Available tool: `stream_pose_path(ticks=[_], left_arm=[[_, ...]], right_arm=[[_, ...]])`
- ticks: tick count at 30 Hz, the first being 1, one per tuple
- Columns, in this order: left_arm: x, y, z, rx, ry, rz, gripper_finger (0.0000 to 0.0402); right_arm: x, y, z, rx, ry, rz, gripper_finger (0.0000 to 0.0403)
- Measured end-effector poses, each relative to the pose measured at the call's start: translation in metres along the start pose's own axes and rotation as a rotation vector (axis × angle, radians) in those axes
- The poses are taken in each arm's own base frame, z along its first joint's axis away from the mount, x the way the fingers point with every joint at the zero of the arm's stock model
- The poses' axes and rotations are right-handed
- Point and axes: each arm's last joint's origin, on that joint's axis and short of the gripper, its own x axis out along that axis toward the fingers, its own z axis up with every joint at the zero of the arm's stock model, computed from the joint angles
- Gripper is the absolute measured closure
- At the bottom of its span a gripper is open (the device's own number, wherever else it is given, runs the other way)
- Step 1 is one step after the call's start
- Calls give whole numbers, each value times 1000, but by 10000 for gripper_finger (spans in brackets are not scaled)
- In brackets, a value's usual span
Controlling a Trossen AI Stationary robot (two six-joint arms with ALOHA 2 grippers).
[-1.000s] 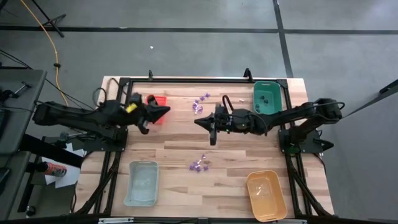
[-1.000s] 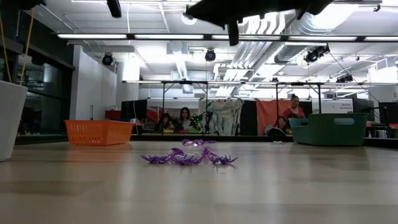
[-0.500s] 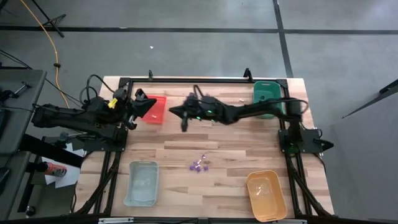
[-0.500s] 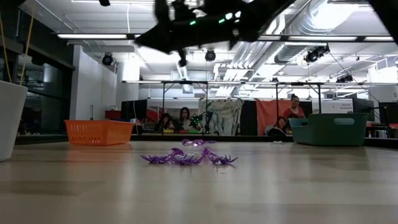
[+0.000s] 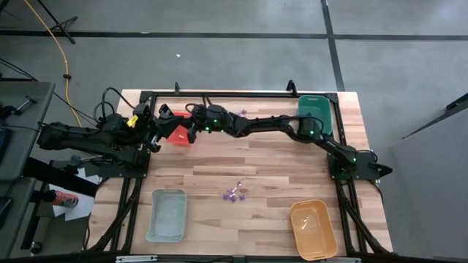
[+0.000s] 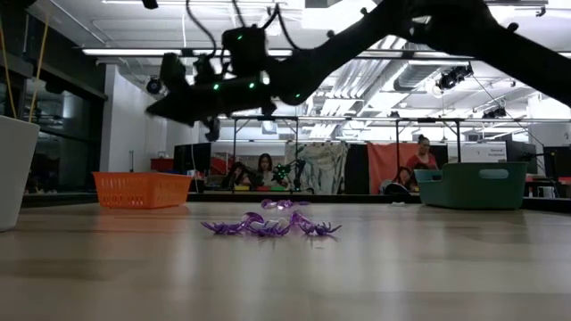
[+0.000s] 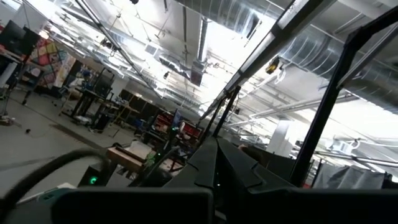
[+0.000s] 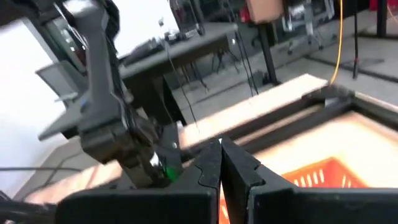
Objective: Sort Halloween decoration
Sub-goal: Put the white bone toy into the orange bin
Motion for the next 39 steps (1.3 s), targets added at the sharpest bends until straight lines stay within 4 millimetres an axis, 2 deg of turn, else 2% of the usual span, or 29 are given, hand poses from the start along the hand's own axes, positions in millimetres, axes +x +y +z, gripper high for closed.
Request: stream_pose_path(ticks=[6, 15, 22, 25, 28, 31, 35, 39], left_arm=[[0, 0, 0, -1, 3, -4, 401], [0, 0, 0, 16, 3, -4, 401], [0, 0, 0, 17, 3, -4, 401], [0, 0, 0, 16, 4, -4, 401], [0, 0, 0, 3, 4, -4, 401], [0, 0, 0, 0, 4, -4, 401], [0, 0, 0, 1, 6, -4, 401], [0, 0, 0, 19, 7, -3, 402]], right_arm=[[8, -9, -15, 11, 62, -53, 403], [8, -12, -17, 39, 85, -77, 394], [8, -12, -17, 44, 87, -76, 306], [8, -16, -12, 46, 91, -85, 270], [4, -24, 7, 48, 127, -101, 249], [-10, -34, 41, -20, 195, -133, 246], [-48, -45, 86, -139, 380, -216, 250], [-91, -54, 110, -185, 627, -292, 256]])
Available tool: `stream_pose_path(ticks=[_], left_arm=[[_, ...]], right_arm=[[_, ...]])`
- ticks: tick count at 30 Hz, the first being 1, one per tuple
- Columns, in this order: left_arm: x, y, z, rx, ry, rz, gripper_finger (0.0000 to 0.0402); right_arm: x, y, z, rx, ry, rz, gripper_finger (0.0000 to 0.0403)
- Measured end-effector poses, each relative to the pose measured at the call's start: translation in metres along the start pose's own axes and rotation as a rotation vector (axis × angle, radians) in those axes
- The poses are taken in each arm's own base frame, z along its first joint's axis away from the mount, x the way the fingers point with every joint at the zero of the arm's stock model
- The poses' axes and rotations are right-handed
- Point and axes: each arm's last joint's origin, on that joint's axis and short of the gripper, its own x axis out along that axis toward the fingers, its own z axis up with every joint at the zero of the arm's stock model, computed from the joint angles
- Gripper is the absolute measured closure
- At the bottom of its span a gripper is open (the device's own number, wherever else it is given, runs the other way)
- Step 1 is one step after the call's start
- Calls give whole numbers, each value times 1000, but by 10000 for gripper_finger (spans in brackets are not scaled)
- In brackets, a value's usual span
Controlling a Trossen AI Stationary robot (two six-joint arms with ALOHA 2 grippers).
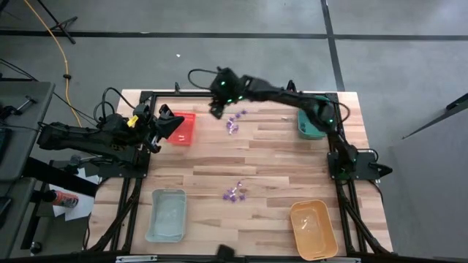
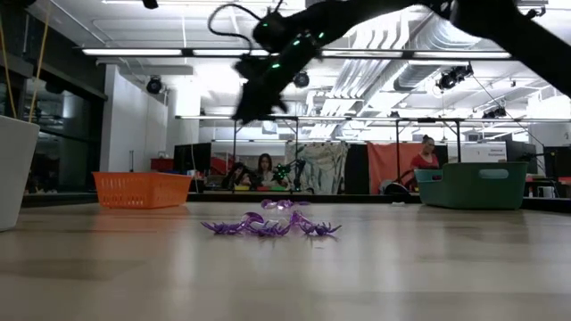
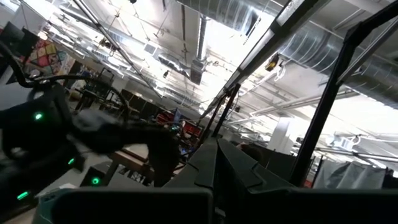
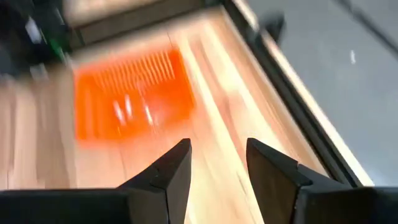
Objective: Sort Halloween decoration
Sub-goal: Put the white bone toy into the orange bin
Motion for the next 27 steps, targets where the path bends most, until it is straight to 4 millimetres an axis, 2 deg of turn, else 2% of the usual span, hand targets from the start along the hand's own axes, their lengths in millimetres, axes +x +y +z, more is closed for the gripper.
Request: stream_pose_path(ticks=[3, 5, 9, 12, 14, 16, 17, 21, 24, 27], left_arm=[[0, 0, 0, 7, -1, 4, 402], [0, 0, 0, 9, 1, 9, 401], [0, 0, 0, 26, 1, 10, 401], [0, 0, 0, 34, 2, 11, 401], [1, 1, -2, 80, 5, 16, 401], [2, 3, -4, 143, 15, 62, 402], [4, 5, -7, 158, 21, 113, 401], [14, 28, -29, 138, 98, 360, 401], [24, 49, -47, 91, 241, 387, 401], [37, 63, -50, 23, 396, 374, 402]], right_arm=[[-22, -8, -17, -7, 170, -12, 259], [-26, -7, -36, 17, 233, -14, 261], [-32, 8, -82, 136, 197, -4, 261], [-37, 22, -119, 356, 152, -11, 261], [-37, 26, -144, 602, 184, -42, 261], [-36, 27, -160, 808, 220, -41, 261], [-36, 27, -165, 855, 251, -17, 261], [-33, 26, -172, 852, 283, 48, 261], [-34, 22, -161, 823, 206, 56, 261], [-34, 16, -144, 831, 102, 60, 261]])
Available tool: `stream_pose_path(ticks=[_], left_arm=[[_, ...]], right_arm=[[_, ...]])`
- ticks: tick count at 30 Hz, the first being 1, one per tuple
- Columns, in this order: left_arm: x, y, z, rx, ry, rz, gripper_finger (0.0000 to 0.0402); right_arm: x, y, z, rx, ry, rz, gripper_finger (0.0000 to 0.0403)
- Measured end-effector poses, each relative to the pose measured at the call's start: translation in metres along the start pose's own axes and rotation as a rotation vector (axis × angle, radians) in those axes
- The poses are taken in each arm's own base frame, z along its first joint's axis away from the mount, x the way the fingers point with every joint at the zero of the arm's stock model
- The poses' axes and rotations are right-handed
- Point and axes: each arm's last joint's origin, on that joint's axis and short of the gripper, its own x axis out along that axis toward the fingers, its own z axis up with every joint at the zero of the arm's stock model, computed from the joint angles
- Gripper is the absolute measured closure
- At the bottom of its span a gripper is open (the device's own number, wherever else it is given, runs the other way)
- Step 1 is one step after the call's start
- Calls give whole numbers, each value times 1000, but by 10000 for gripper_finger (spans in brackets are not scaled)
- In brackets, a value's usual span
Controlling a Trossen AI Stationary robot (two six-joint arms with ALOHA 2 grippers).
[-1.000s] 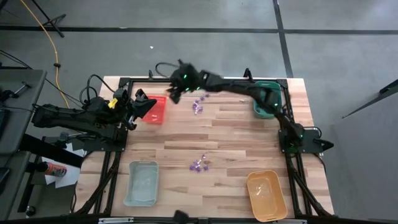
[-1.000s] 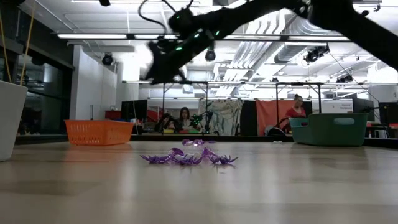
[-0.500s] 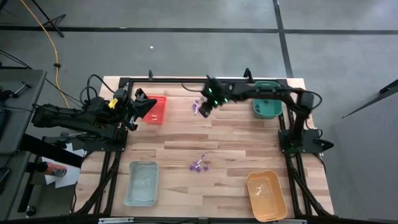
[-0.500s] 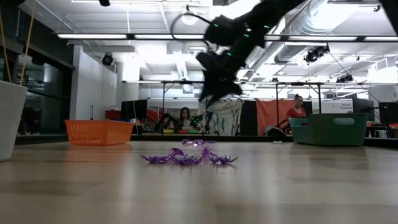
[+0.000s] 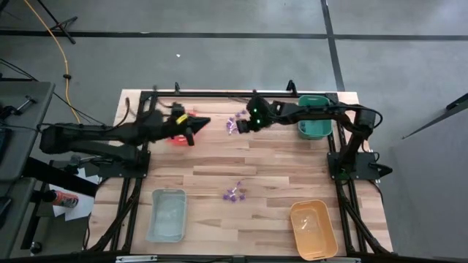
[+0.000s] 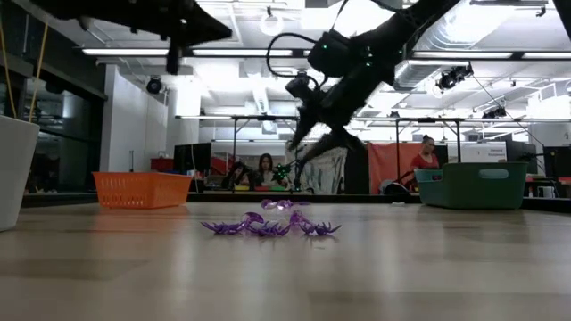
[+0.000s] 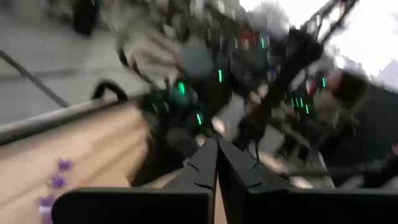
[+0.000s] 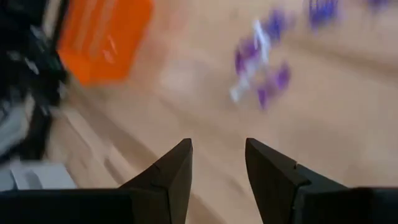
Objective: Sort Halloween decoration
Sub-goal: Put the white bone toy into the orange bin
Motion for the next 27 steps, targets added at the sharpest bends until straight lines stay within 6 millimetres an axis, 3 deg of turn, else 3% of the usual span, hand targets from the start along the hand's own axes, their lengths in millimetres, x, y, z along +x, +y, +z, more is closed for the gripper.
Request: stream_pose_path(ticks=[4, 12, 18, 27], left_arm=[[11, 0, 22, 44, 47, -61, 402], [2, -9, 72, 169, -105, -84, 401], [-6, -7, 72, 189, -73, -61, 401], [-9, -2, 61, 272, 47, -11, 401]], right_arm=[[9, 5, 15, 40, -28, -14, 261], [61, 22, 24, 75, 102, -151, 261], [83, 33, 28, 83, 75, -335, 261], [114, 37, 27, 135, 133, -461, 261]])
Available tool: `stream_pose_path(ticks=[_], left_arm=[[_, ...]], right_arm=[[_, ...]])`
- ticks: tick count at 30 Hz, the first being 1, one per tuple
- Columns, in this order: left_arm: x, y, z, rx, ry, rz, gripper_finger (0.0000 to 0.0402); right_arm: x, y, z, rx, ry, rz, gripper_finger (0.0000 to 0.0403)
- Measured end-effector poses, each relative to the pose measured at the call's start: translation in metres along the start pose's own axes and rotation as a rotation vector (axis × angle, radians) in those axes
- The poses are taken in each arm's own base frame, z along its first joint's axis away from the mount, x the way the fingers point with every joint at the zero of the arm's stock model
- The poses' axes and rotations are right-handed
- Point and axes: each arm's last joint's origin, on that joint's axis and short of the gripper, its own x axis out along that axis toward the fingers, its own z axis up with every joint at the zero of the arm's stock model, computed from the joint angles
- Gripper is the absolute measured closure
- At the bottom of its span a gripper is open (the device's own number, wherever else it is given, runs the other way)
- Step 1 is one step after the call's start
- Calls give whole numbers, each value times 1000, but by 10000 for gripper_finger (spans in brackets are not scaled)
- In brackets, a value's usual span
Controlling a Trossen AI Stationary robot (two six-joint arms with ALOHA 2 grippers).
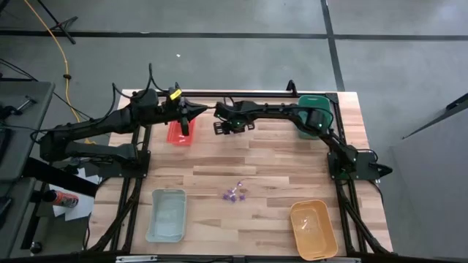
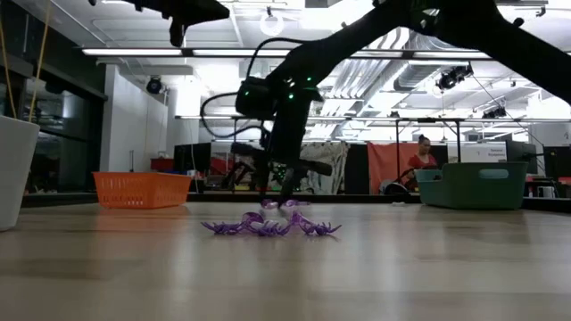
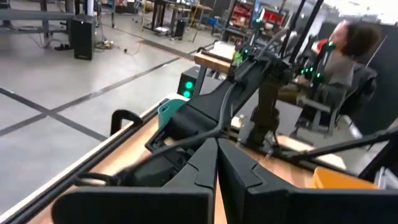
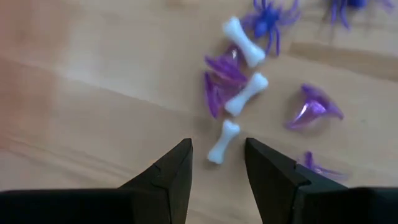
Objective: Sort Halloween decoration
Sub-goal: Put the white bone toy into the orange bin
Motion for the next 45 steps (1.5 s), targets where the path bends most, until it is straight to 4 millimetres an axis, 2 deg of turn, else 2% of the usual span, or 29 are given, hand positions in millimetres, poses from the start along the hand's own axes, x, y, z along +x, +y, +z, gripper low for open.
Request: stream_pose_path(ticks=[6, 11, 14, 20, 25, 31, 36, 40, 42, 45], left_arm=[[-8, 0, 4, 62, -25, 3, 401], [-11, 5, 7, 68, -47, 30, 401], [-12, 8, 8, 66, -47, 47, 401], [-12, 10, 8, 23, -52, 56, 401], [-15, 10, 10, 21, -66, 53, 401], [-20, 8, 13, 5, -84, 49, 401], [-23, 8, 14, -3, -95, 47, 402], [-25, 7, 15, -3, -104, 47, 401], [-27, 7, 16, -3, -108, 47, 402], [-30, 6, 17, -2, -120, 43, 401]], right_arm=[[3, 2, -5, 22, -21, -36, 262], [3, -1, -2, 13, -25, -50, 271], [4, -3, -3, -32, -22, -67, 301], [3, -5, -4, -159, -18, -100, 391], [-1, -8, -7, -303, 16, -133, 382], [-20, -10, -15, -509, 59, -177, 398], [-30, -7, -27, -659, 56, -236, 397], [-38, -3, -38, -715, 12, -212, 400], [-42, -9, -47, -727, -5, -183, 401], [-52, -33, -61, -701, -29, -122, 401]])
